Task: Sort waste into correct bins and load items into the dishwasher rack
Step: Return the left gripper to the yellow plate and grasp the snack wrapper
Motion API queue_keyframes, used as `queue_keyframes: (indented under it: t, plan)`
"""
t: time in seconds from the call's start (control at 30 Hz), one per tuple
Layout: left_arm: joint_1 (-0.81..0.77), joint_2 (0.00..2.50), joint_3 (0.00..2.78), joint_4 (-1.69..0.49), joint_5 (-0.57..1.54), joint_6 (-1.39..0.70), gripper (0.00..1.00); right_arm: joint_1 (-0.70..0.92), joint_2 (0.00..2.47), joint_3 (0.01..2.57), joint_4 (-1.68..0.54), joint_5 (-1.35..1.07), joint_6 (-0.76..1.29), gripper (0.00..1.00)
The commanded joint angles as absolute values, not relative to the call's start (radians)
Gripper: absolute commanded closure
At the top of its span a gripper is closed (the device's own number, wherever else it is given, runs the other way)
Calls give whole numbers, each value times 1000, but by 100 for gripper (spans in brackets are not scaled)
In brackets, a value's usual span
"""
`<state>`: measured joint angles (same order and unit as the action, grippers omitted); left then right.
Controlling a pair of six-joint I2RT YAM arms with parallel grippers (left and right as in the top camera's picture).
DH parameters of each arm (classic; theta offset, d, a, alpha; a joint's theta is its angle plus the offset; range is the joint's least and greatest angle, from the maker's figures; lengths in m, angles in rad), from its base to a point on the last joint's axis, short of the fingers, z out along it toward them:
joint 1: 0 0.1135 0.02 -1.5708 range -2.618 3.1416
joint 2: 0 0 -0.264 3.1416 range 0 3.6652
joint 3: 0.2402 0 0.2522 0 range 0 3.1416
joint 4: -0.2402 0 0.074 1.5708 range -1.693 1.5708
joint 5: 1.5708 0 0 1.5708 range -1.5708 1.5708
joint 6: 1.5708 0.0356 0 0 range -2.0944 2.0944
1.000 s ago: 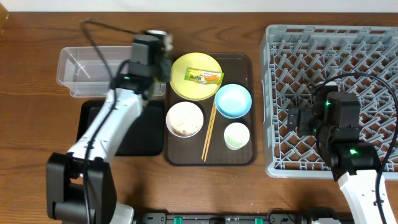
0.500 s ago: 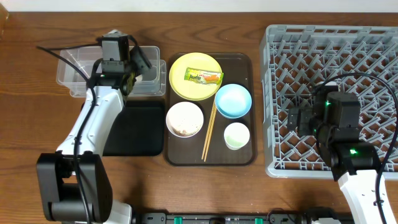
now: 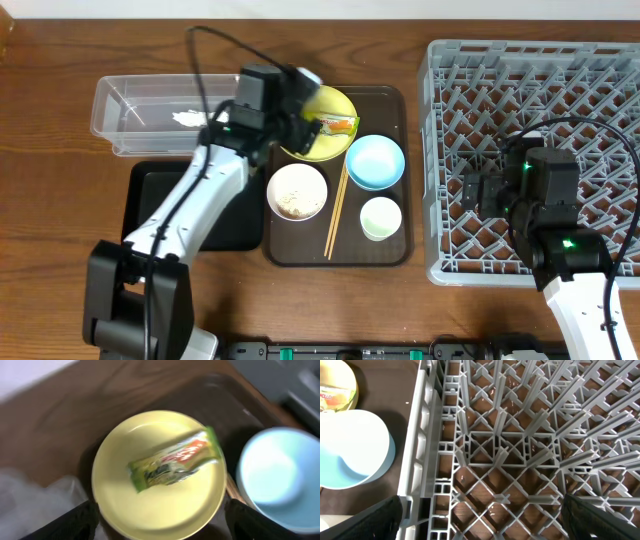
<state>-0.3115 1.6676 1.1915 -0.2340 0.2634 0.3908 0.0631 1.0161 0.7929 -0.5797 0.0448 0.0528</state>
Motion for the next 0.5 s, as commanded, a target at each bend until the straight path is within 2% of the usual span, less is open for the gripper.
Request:
queue_keyframes:
  t: [0.0, 0.03, 0.07, 0.27, 0.47]
  plan:
    - [-326, 1709, 1197, -212, 276, 643, 17, 79, 1010, 815, -580, 44, 67, 1]
    - [-327, 1714, 1197, -206, 277, 643, 12, 79, 1010, 815, -580, 44, 67, 1]
    - [-329, 1721, 1197, -206, 278, 643, 10, 79, 1010, 815, -580, 44, 67, 1]
    - [-333, 1728, 1197, -260, 284, 613, 9, 79, 1010, 815, -579, 44, 66, 1]
    - [-333, 1777, 1198, -165, 283, 663, 6, 79, 1010, 815, -580, 44, 67, 1]
